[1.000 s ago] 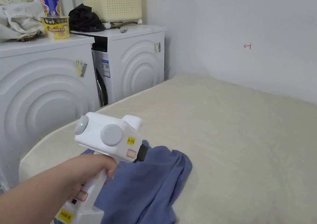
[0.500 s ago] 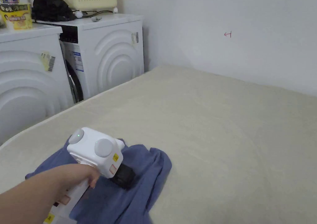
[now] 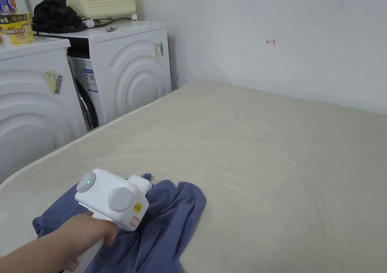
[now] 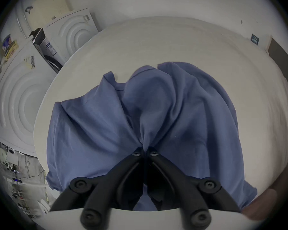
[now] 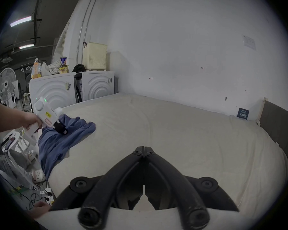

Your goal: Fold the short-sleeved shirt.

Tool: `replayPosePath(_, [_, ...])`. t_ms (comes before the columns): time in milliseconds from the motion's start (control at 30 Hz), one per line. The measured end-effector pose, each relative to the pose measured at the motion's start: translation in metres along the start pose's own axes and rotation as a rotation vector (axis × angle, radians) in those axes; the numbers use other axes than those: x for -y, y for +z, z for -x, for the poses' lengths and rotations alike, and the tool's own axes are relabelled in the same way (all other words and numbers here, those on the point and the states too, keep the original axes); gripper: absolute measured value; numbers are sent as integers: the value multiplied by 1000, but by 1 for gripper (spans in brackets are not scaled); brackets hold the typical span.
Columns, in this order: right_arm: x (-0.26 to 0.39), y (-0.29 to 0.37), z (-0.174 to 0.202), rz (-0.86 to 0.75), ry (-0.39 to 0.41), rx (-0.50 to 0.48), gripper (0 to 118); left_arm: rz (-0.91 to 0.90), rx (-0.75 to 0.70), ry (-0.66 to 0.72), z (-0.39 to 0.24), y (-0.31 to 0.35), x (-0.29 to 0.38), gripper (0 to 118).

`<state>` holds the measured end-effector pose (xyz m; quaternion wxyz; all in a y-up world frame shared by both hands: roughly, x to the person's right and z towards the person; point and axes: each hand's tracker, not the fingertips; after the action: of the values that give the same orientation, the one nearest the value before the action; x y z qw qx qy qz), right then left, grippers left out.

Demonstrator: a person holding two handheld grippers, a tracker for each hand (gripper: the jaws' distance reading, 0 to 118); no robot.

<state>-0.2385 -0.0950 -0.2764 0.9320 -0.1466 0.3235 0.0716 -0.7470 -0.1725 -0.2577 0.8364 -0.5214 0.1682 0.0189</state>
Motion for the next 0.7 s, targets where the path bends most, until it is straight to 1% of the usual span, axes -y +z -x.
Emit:
replayPosePath(33, [-1,3,-1,-1,-3,0,0,-9,-3,12,1,2,4,2])
replayPosePath(100, [-3,9,-4,-8,-5,4,0,-69,25,81,9,17,3,2])
replayPosePath(200, [-8,20,-11,-23,-6,15,0,-177,84,214,26,58,5,2])
replayPosePath(267, [-11,28,-18,-38,-15,27,0,-222,144,264,38,89,3,2])
replayPosePath(300, [-13,33,-21,-49,-25,32,0,-227,162,241,33,111,4,2])
replayPosePath(367, [-16,42,-28,-72,-57,48,0,-261,139,158,24,151,1,2])
replayPosePath(467, [-21,57,-39,-96,-112,54,0,-377,154,63,3,211,-9,2])
replayPosePath(600, [-27,79,-56,-128,-155,91,0,-585,248,33,-37,302,-30,2])
replayPosePath(700, [-31,101,-72,-176,-183,131,0,-738,340,-18,-84,364,-54,2])
